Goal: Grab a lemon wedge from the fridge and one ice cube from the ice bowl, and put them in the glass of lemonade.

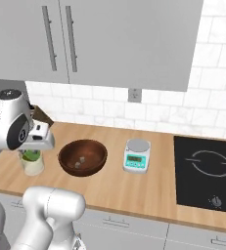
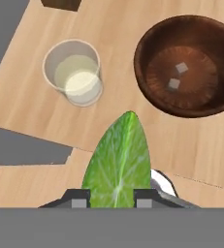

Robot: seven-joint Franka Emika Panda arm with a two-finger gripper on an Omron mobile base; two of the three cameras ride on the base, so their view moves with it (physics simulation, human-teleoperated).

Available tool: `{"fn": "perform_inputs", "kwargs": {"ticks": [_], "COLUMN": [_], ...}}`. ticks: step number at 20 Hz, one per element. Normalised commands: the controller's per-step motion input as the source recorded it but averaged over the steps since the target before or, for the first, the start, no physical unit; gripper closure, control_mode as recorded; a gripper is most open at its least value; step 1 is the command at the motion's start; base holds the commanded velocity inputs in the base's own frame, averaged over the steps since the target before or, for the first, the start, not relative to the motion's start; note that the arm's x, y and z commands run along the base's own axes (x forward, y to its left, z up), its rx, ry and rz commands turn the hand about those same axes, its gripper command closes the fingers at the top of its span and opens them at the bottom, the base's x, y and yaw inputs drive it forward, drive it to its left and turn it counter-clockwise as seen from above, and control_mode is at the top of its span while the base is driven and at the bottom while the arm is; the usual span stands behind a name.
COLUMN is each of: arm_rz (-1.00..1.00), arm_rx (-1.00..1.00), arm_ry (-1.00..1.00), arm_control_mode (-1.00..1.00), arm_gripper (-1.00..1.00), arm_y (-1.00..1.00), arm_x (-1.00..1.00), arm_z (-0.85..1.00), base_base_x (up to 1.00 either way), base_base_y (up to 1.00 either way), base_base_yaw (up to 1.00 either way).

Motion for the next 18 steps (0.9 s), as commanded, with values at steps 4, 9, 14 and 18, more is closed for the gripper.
{"fn": "perform_inputs", "kwargs": {"ticks": [4,9,14,18], "arm_rz": [0.0,0.03,0.05,0.0], "arm_rx": [0.0,-0.05,-0.06,0.0], "arm_ry": [0.14,0.31,0.29,-0.03], "arm_control_mode": [-1.0,-1.0,-1.0,-1.0], "arm_gripper": [1.0,1.0,1.0,1.0], "arm_y": [0.89,0.41,0.41,0.17], "arm_x": [0.88,1.0,0.94,0.28], "arm_z": [-0.56,-0.07,0.0,-0.27], "base_base_x": [0.0,0.0,0.0,0.0], "base_base_y": [0.0,0.0,0.0,0.0], "base_base_yaw": [0.0,0.0,0.0,0.0]}}
